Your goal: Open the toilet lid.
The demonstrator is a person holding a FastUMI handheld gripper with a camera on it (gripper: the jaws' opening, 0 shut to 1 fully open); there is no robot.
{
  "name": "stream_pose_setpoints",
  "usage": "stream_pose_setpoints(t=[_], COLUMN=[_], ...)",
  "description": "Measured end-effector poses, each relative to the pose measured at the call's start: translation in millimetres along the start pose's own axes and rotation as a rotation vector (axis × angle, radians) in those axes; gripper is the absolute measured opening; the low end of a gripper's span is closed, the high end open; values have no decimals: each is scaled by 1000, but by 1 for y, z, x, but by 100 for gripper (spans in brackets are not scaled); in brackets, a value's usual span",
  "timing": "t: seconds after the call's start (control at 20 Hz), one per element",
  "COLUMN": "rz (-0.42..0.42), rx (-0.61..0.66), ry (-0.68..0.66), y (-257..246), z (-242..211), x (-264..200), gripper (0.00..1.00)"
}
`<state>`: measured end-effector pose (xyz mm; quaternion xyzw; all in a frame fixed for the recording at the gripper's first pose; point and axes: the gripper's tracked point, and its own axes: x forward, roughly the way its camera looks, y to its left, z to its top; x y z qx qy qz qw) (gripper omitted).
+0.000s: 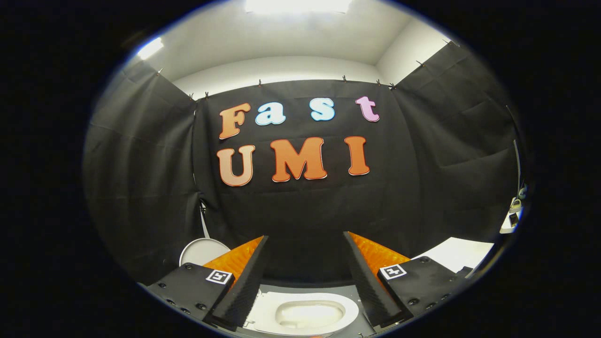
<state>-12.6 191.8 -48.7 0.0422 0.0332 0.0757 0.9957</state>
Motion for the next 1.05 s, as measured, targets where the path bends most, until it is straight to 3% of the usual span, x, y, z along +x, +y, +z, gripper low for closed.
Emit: stream_pose_setpoints(t=[1.05], rz=[-18], rx=[8], ry=[-6], y=[1], z=[-1], x=[-1], gripper=[98])
